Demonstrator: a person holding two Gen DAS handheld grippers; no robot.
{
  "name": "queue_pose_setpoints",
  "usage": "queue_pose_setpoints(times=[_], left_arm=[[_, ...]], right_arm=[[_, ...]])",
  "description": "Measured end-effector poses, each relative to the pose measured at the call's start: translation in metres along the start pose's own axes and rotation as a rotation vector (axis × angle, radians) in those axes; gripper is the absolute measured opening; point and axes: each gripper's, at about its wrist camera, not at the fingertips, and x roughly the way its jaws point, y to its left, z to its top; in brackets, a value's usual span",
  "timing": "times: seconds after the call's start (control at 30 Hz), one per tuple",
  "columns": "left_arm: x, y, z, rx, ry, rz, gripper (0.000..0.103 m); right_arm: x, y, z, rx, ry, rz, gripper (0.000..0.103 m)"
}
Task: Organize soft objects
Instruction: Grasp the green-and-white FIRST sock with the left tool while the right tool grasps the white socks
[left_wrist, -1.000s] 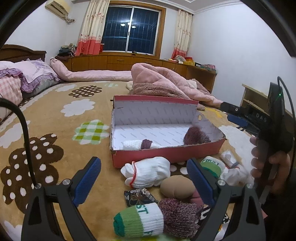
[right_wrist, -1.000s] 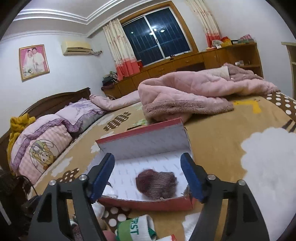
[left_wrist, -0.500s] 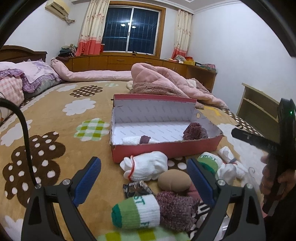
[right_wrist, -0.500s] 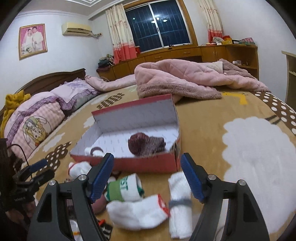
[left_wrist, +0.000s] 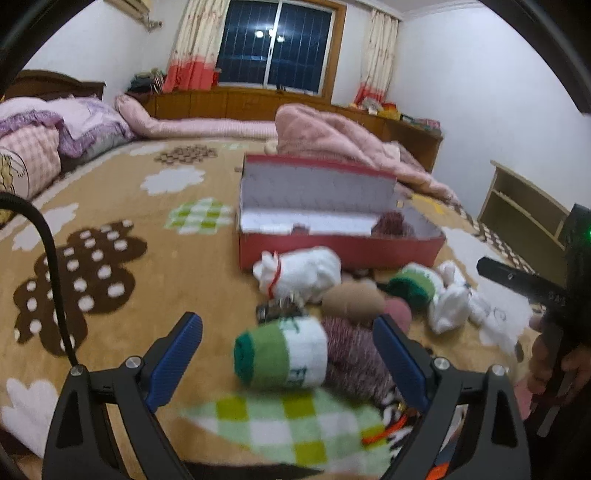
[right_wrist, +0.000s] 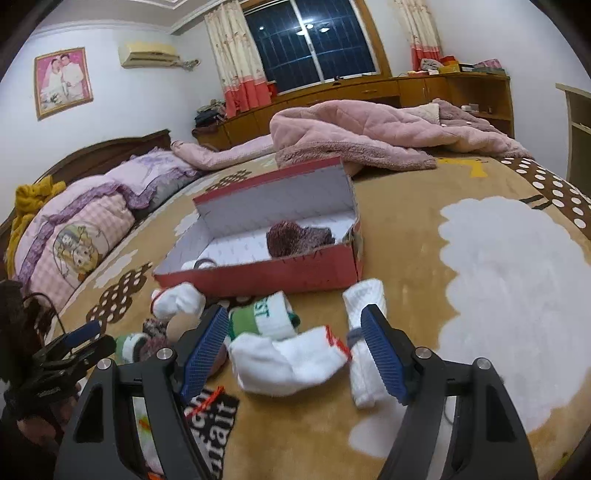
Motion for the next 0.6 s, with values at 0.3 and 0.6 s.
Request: queue_pose_setpoints(times=[0.3, 0.6], left_arm=[[-0.007, 0.016, -0.015, -0.052, 0.043, -0.035, 0.082], [0.036, 0.029, -0.015, -0.159, 0.151, -0.138, 0.036]], right_arm=[[0.005, 0.014, -0.022, -0.113, 0.052, -0.019, 0.076], [0.037, 0.021, -0.022, -0.116, 0.083, -0.020, 0.066]])
